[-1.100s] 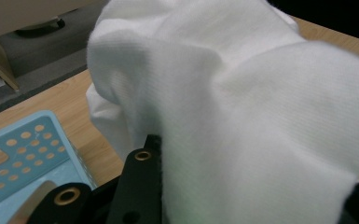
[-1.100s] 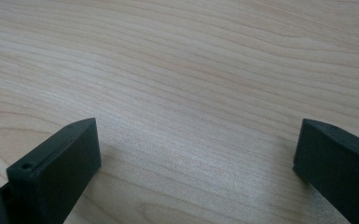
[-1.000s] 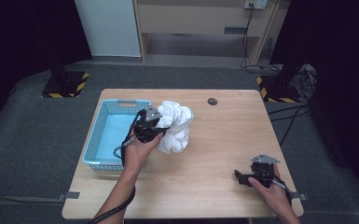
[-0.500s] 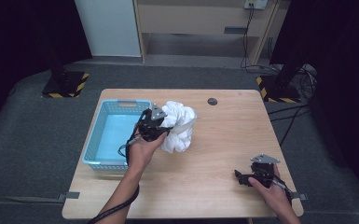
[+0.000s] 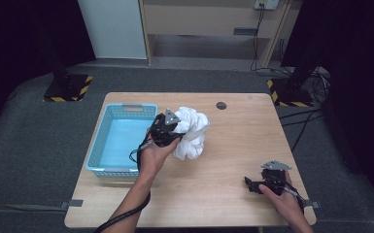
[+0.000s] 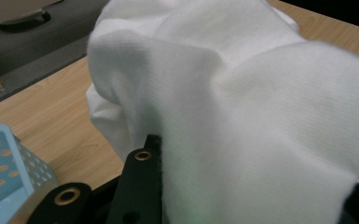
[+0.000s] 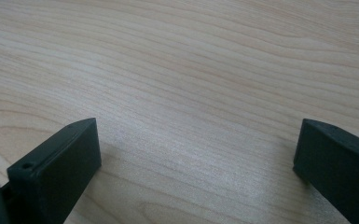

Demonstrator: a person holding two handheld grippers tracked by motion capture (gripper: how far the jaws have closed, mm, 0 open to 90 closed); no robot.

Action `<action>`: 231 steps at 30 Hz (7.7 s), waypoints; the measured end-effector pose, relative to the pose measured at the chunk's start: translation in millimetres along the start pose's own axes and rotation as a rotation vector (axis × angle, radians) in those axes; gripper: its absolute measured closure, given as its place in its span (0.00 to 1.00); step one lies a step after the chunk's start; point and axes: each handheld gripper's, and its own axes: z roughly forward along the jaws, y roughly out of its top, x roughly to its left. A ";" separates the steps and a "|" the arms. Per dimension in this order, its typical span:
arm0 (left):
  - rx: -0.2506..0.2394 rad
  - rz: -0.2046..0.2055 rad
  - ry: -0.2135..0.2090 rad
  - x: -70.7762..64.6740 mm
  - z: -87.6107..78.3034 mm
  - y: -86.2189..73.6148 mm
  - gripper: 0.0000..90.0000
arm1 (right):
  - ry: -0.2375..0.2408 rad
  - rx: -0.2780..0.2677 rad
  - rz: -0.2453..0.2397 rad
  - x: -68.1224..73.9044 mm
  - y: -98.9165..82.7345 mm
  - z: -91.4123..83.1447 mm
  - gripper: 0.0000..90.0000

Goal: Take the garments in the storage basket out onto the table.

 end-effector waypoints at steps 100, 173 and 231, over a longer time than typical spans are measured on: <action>0.241 -0.011 0.037 -33.0 98.4 -6.5 0.19 | 0.007 -0.001 -0.006 -0.9 -0.5 -0.4 0.01; 0.051 0.036 -0.036 -53.1 23.6 -0.3 0.03 | 0.011 0.001 -0.010 -1.3 -0.2 -0.3 0.00; 0.185 0.074 -0.122 -77.3 17.5 -71.3 0.03 | 0.011 0.001 -0.013 -1.5 -0.2 -0.2 0.00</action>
